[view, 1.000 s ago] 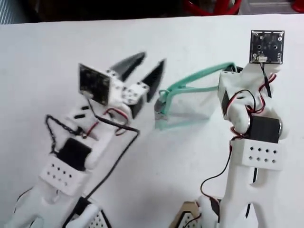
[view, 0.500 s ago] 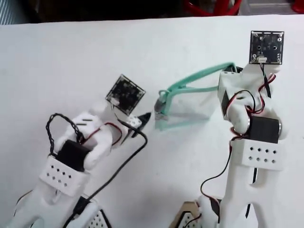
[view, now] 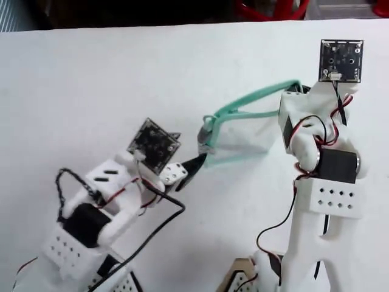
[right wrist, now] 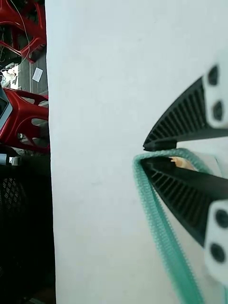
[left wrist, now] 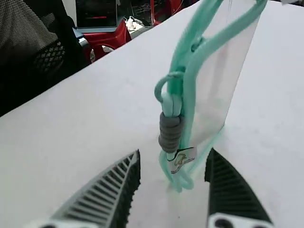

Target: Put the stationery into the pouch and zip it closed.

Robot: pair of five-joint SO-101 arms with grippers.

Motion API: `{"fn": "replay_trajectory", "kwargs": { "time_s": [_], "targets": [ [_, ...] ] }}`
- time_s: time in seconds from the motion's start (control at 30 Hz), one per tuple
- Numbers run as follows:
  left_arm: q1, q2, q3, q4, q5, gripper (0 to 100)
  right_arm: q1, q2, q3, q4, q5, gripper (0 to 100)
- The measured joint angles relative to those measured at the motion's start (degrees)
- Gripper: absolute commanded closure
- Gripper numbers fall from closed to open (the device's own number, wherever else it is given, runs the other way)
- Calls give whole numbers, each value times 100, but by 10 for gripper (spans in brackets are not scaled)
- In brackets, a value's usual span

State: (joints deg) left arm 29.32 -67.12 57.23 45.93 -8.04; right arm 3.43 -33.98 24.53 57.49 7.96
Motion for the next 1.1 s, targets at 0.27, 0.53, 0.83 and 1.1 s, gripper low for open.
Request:
{"fn": "replay_trajectory", "kwargs": {
  "time_s": [0.27,0.53,0.83,1.1],
  "targets": [
    [0,-35,791,-1336,44,774,0,0,9,0,0,981],
    [-9,360,791,-1943,44,788,0,0,9,0,0,981],
    [-18,1644,791,-2796,44,836,0,0,9,0,0,981],
    [-9,1644,791,-2822,35,976,0,0,9,0,0,981]
  ]
}}
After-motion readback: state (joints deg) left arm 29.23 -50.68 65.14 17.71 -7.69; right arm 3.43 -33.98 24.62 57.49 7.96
